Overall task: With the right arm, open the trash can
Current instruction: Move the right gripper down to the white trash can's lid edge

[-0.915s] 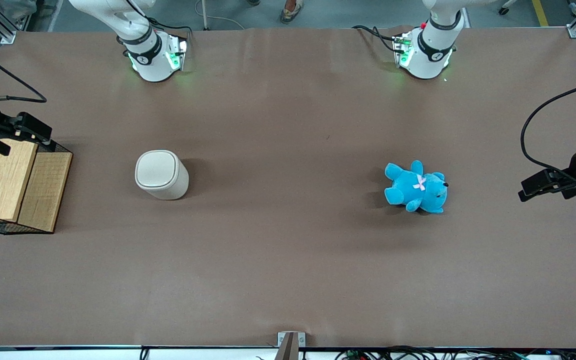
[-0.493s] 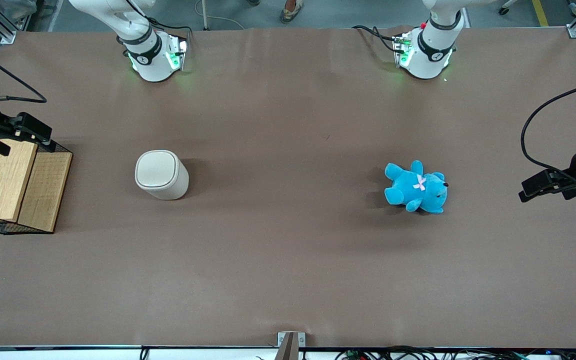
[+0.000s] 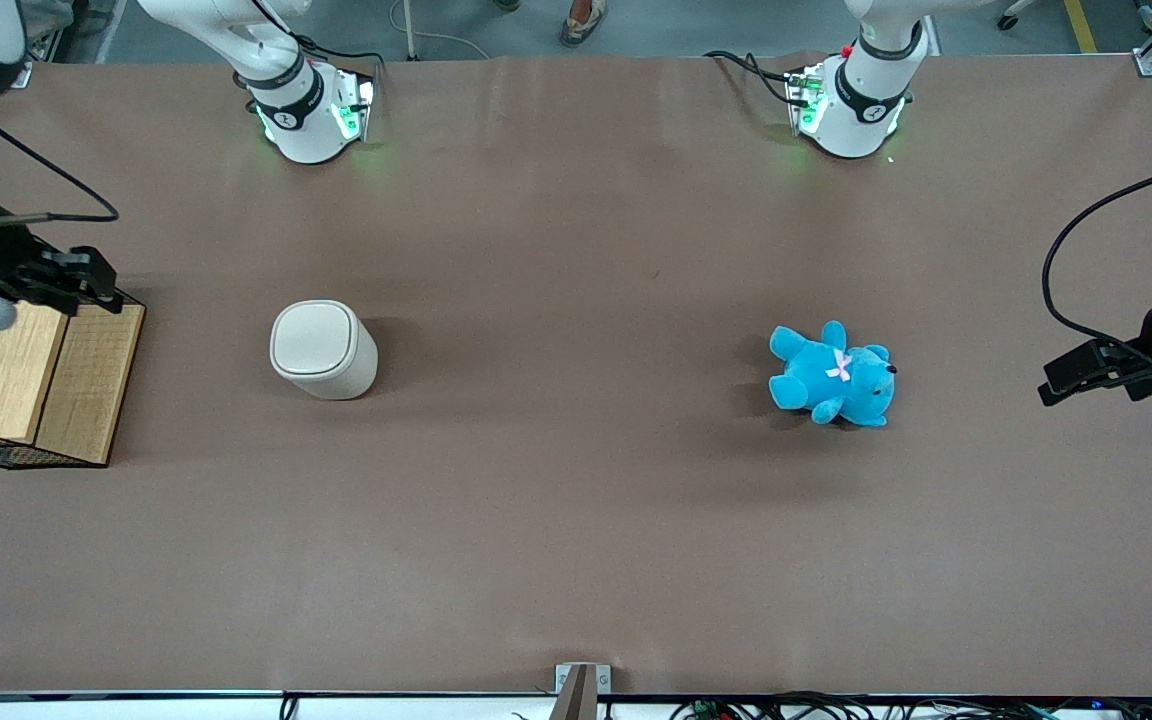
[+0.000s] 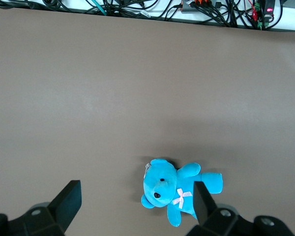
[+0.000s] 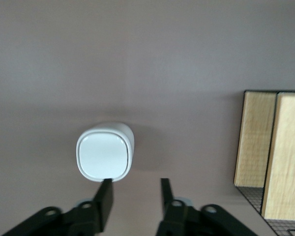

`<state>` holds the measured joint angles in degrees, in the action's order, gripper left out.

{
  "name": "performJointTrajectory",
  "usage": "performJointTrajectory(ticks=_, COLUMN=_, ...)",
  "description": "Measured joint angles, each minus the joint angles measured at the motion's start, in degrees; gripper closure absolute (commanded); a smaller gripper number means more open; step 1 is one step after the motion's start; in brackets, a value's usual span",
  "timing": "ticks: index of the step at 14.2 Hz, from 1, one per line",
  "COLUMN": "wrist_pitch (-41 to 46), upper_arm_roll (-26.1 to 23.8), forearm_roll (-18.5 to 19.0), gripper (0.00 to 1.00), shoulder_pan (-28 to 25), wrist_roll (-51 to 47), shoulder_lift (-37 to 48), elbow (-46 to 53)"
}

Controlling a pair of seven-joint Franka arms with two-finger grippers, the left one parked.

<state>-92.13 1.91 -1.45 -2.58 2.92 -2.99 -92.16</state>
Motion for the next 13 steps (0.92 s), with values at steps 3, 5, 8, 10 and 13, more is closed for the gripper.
performJointTrajectory(ticks=3, wrist_pitch=-2.93, upper_arm_roll=-0.63, forearm_roll=-0.04, gripper=1.00, shoulder_pan=-0.36, wrist_roll=0.00, shoulder_lift=-0.53, elbow=-5.79)
performJointTrajectory(ticks=5, wrist_pitch=-7.47, upper_arm_roll=-0.88, forearm_roll=-0.12, gripper=1.00, shoulder_pan=-1.75, wrist_roll=0.07, shoulder_lift=-0.81, elbow=-11.02)
performJointTrajectory(ticks=8, wrist_pitch=-13.74, upper_arm_roll=-1.13, forearm_roll=-0.14, gripper=1.00, shoulder_pan=-5.42, wrist_roll=-0.08, shoulder_lift=-1.50, elbow=-19.20)
performJointTrajectory(ticks=10, wrist_pitch=-14.87, upper_arm_roll=-1.21, forearm_roll=-0.14, gripper=1.00, shoulder_pan=-6.81, wrist_roll=-0.10, shoulder_lift=-2.87, elbow=-22.13)
performJointTrajectory(ticks=13, wrist_pitch=-15.54, upper_arm_roll=-1.25, forearm_roll=-1.52, gripper=1.00, shoulder_pan=-8.25, wrist_roll=-0.09, shoulder_lift=-6.02, elbow=-22.78)
